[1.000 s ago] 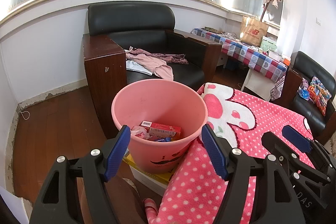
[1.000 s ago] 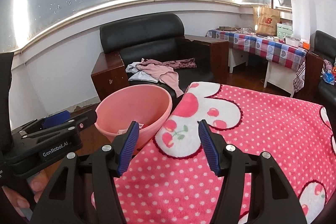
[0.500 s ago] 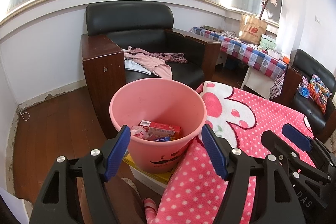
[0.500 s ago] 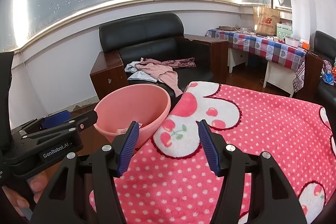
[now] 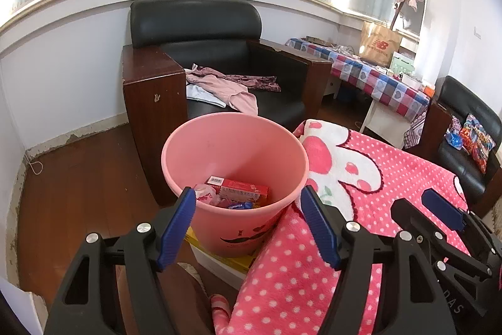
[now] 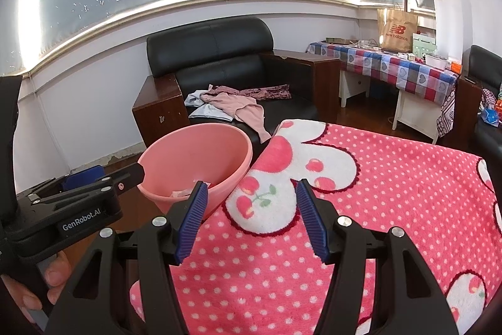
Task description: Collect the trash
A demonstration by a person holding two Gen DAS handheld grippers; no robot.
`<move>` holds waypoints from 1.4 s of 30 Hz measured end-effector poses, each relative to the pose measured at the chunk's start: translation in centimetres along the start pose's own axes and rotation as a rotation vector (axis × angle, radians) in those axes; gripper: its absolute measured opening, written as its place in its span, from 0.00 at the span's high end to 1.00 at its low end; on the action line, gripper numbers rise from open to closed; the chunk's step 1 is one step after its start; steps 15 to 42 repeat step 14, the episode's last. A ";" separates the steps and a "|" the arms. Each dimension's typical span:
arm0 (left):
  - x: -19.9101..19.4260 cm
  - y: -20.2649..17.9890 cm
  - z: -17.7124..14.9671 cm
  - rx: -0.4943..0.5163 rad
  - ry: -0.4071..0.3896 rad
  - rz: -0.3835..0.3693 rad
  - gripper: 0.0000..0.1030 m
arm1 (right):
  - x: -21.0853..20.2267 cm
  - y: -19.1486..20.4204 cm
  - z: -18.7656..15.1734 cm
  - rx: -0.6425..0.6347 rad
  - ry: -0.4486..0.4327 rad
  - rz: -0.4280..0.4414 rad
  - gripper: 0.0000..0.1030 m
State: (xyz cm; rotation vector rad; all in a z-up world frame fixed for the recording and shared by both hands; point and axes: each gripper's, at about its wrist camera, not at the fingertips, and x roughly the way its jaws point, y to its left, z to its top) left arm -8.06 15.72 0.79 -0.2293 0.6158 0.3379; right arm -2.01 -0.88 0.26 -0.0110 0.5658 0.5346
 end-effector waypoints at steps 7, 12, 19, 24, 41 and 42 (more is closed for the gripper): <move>0.0 -0.5 0.3 0.008 -0.001 0.032 0.33 | 0.1 -0.5 -0.3 0.008 0.003 -0.003 0.42; 0.3 -0.4 0.4 0.003 0.016 0.033 0.34 | 0.1 -0.6 -0.3 0.009 0.003 -0.003 0.42; 0.3 -0.6 0.4 0.010 0.018 0.029 0.34 | 0.2 -0.7 -0.3 0.013 0.005 -0.004 0.42; 0.3 -0.6 0.4 0.010 0.018 0.029 0.34 | 0.2 -0.7 -0.3 0.013 0.005 -0.004 0.42; 0.3 -0.6 0.4 0.010 0.018 0.029 0.34 | 0.2 -0.7 -0.3 0.013 0.005 -0.004 0.42; 0.3 -0.6 0.4 0.010 0.018 0.029 0.34 | 0.2 -0.7 -0.3 0.013 0.005 -0.004 0.42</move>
